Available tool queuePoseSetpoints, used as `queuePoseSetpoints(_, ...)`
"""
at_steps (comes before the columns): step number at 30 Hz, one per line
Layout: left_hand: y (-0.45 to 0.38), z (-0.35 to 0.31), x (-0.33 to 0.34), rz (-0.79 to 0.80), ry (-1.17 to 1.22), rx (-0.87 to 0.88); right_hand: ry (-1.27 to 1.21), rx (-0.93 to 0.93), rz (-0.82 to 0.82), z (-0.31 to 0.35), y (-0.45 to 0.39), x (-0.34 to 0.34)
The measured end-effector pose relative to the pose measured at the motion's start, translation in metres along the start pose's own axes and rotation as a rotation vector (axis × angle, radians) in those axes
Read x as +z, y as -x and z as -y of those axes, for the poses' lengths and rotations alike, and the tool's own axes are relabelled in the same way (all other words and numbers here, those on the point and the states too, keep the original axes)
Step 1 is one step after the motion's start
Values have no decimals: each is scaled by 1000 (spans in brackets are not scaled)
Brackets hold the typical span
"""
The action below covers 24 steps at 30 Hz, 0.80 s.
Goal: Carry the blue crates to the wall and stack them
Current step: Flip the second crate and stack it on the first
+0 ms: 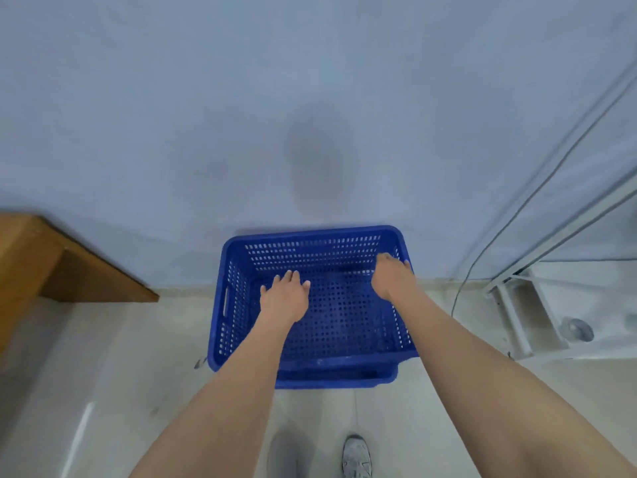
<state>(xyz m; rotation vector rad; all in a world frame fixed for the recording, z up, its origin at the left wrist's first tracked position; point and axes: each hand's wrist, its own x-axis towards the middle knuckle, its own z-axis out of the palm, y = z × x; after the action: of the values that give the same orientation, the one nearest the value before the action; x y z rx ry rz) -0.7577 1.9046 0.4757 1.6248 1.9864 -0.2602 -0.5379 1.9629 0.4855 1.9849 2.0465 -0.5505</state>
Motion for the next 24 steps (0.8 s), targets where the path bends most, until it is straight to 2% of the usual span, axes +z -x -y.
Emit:
queuePoseSetpoints(8, 84, -36, -132, -267, -165, 144, 16, -95, -284, 9, 94, -131)
queuePoseSetpoints(14, 178, -79, -190, -380, -226, 341, 14, 111, -469, -23, 225, -194)
queuePoseSetpoints(19, 285, -126, -171, -402, -315, 610, -29, 383, -527, -62, 378, -187)
queuePoseSetpoints(24, 401, -175, -99, -323, -383, 894, -99, 635, -539, -105, 554, -131)
